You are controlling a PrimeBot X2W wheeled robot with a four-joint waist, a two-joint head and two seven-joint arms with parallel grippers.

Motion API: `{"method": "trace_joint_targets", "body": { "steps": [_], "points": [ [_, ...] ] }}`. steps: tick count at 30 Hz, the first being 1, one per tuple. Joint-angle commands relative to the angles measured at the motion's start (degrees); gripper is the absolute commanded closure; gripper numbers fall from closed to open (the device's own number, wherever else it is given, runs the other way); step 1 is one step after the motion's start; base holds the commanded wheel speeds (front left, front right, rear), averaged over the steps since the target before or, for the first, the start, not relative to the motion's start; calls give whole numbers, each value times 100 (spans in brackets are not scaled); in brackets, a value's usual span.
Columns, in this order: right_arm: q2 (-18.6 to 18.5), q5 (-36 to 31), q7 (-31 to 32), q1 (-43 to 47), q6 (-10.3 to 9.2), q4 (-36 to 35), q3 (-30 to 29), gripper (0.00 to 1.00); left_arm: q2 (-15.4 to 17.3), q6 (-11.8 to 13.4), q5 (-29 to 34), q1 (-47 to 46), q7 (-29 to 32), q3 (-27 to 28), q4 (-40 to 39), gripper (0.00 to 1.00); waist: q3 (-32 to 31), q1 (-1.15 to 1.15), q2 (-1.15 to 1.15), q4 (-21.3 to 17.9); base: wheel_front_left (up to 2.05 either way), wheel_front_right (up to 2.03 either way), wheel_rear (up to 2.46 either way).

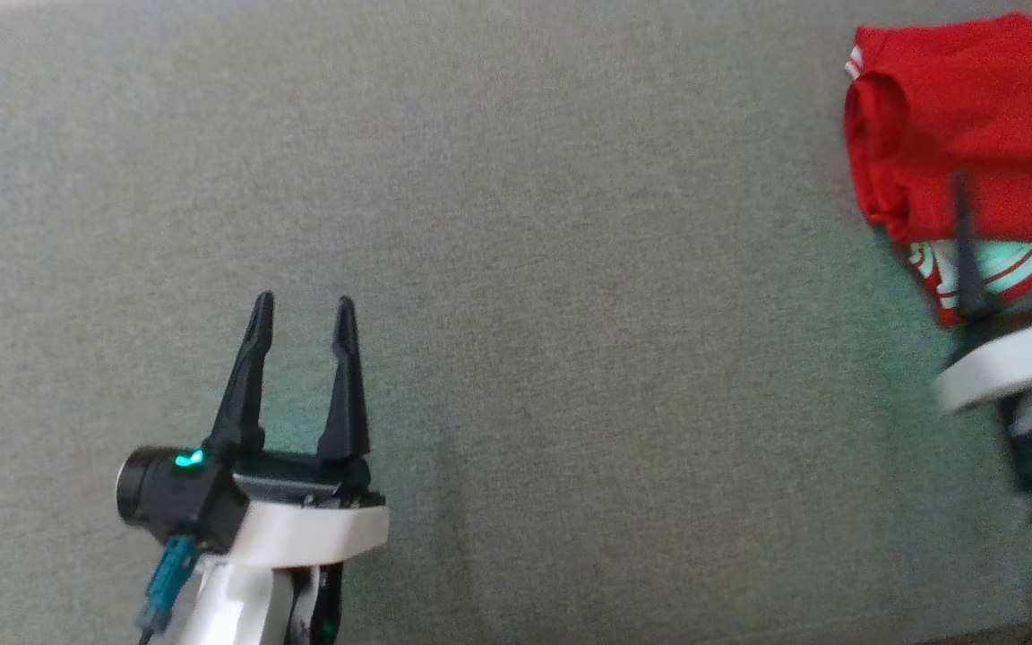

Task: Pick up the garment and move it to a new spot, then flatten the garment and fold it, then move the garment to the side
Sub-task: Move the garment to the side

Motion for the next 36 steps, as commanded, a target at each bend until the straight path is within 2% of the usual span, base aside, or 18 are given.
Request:
{"method": "trace_joint_targets", "body": {
  "steps": [1, 7, 11, 15, 22, 36],
  "points": [
    [50, -15, -235, 67, -4, -117, 227, 0, -9, 33, -115, 87, -29, 216, -141, 0, -255, 1, 0, 18, 0, 0, 0],
    [619, 155, -1255, 474, -4, 793, 1098, 0, -9, 52, -460, 378, -29, 334, -1, 0, -811, 1, 0, 167, 0, 0, 0],
    [902, 161, -1525, 664, -4, 1183, 1396, 0, -9, 59, -520, 628, -29, 400, 18, 0, -1198, 1, 0, 268, 0, 0, 0],
    [1169, -135, -1537, 1123, -4, 639, 1239, 0, -9, 17, -467, 953, -29, 478, -76, 0, -1619, 1, 0, 350, 0, 0, 0],
    [1315, -417, -1539, 1819, -4, 179, 990, 0, -9, 45, -188, 1401, -29, 653, -271, 0, -2057, 1, 0, 378, 0, 0, 0],
    [1379, -542, -1539, 2315, -4, -21, 941, 0, -9, -42, 24, 1816, -29, 784, -171, 0, -2411, 1, 0, 366, 0, 0, 0]
  ]
}}
